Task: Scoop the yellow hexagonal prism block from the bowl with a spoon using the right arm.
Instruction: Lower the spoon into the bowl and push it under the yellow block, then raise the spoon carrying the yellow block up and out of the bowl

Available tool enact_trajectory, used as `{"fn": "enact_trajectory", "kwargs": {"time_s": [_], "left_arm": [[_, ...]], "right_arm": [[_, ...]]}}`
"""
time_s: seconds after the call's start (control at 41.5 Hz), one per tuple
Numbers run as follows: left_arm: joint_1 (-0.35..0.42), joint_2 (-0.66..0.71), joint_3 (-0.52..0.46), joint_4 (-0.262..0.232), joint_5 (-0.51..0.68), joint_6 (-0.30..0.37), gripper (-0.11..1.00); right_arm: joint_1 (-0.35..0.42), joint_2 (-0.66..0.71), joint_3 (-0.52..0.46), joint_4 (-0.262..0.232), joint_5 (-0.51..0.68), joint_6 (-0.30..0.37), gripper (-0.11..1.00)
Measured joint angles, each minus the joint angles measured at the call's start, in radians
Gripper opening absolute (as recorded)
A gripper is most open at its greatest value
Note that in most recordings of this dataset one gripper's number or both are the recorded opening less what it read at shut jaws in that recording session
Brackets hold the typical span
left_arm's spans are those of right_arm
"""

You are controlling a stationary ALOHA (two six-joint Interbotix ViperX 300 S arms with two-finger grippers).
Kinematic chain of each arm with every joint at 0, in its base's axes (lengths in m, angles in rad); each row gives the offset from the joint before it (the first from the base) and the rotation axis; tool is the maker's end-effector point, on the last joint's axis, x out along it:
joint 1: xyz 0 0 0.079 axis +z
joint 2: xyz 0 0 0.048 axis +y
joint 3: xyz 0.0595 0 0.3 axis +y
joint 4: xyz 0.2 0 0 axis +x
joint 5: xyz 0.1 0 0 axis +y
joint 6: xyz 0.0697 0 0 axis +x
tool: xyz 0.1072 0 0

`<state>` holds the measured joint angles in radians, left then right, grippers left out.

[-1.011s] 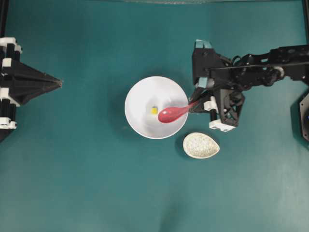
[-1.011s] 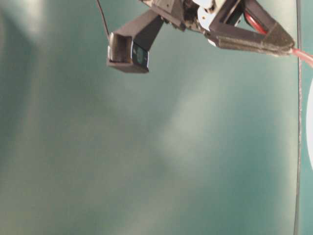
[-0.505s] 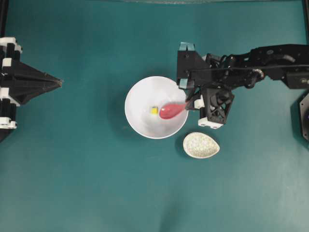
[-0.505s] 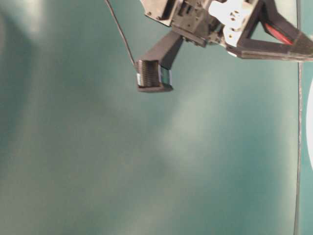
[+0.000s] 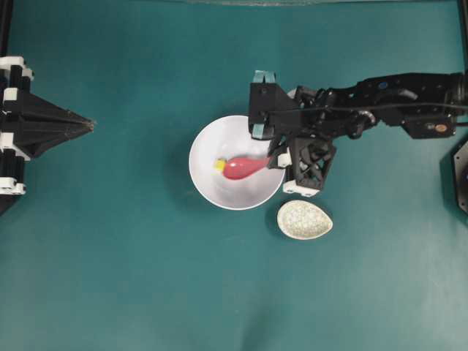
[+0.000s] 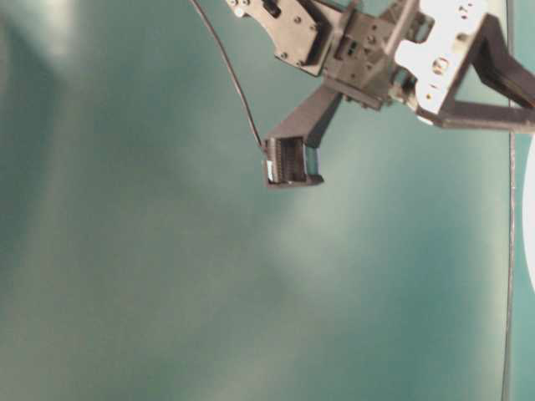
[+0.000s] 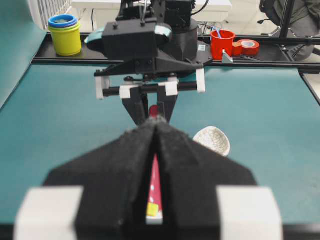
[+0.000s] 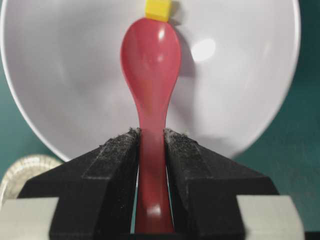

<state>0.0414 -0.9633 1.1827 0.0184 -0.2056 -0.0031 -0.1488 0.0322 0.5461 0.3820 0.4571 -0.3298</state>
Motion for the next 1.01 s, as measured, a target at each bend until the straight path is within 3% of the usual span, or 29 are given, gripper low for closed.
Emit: {"fn": "enact_trajectory", "kwargs": {"time_s": [0.361,1.011], "left_arm": [[0.002,-0.002,0.000,0.000,-0.002,0.000,0.00],[0.002,-0.002,0.000,0.000,-0.002,0.000,0.00]], "right_arm": [[0.008,0.005,-0.005,0.002,-0.098,0.000,0.24],[0.008,-0.015,-0.015,0.002,-0.146,0.000,0.24]]}}
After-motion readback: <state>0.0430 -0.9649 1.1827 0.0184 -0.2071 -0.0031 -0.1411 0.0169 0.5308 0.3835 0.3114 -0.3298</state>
